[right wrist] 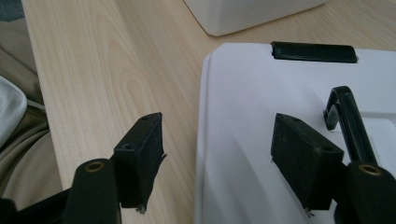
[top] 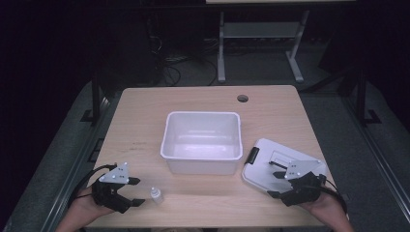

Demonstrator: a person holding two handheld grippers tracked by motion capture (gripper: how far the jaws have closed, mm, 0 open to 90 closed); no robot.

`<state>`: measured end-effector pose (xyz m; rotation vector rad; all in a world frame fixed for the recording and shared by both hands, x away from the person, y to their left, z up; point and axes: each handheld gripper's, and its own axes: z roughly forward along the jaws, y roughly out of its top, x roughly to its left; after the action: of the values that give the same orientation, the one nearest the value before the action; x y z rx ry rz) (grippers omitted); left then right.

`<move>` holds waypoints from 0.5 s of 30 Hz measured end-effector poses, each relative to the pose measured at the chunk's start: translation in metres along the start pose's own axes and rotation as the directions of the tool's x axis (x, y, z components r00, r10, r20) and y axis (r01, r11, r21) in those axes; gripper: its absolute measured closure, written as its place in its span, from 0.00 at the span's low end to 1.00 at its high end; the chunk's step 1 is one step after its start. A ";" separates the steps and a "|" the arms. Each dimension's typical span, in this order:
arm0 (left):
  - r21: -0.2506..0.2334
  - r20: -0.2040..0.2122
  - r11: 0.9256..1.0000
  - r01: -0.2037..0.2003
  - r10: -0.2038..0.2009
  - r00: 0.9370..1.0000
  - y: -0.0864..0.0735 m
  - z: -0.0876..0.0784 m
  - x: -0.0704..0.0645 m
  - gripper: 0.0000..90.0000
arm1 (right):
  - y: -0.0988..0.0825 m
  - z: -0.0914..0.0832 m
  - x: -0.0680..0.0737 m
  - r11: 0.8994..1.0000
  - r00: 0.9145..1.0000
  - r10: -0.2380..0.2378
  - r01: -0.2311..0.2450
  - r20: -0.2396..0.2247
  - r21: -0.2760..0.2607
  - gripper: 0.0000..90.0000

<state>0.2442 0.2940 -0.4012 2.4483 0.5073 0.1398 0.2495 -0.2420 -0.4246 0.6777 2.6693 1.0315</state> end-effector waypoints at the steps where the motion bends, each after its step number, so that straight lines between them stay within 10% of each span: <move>1: 0.003 0.000 1.000 -0.008 0.008 1.000 0.002 0.000 -0.001 0.32 | 0.000 0.000 0.000 1.000 1.000 0.001 -0.001 -0.001 -0.002 0.37; 15: 0.037 0.041 0.998 -0.042 0.040 0.998 0.014 0.014 -0.003 0.38 | 0.000 -0.002 0.001 1.000 1.000 -0.009 0.009 0.000 -0.006 0.37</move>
<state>0.2489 0.2745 -0.4036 2.4944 0.4462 0.0982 0.2482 -0.2428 -0.4231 0.6638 2.6651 1.0372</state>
